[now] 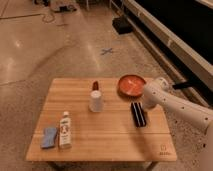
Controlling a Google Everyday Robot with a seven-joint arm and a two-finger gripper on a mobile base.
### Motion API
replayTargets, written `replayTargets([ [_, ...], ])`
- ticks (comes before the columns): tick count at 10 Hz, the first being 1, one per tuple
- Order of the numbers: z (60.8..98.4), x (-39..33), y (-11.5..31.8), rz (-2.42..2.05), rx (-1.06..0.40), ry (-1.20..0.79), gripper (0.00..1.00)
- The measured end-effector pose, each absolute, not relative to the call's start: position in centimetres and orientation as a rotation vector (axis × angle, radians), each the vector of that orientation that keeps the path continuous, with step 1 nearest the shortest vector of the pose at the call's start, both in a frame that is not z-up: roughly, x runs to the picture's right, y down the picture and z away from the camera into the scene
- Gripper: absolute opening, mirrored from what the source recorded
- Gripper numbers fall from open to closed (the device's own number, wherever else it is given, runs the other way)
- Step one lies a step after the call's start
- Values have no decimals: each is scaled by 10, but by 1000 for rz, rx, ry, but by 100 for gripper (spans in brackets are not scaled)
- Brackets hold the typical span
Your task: Push the eraser across the table
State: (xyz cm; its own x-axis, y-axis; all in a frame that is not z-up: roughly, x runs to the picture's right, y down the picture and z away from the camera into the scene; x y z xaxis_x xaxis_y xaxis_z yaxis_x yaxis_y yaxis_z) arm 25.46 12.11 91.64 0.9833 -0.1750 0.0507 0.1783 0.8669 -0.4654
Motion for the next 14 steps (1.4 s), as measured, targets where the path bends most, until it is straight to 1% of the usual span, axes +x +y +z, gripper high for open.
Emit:
replayTargets([
  [4, 920, 244, 121, -204, -455, -13, 0],
  [8, 920, 243, 121, -203, -453, -15, 0],
  [14, 920, 224, 120, -240, -397, -28, 0],
])
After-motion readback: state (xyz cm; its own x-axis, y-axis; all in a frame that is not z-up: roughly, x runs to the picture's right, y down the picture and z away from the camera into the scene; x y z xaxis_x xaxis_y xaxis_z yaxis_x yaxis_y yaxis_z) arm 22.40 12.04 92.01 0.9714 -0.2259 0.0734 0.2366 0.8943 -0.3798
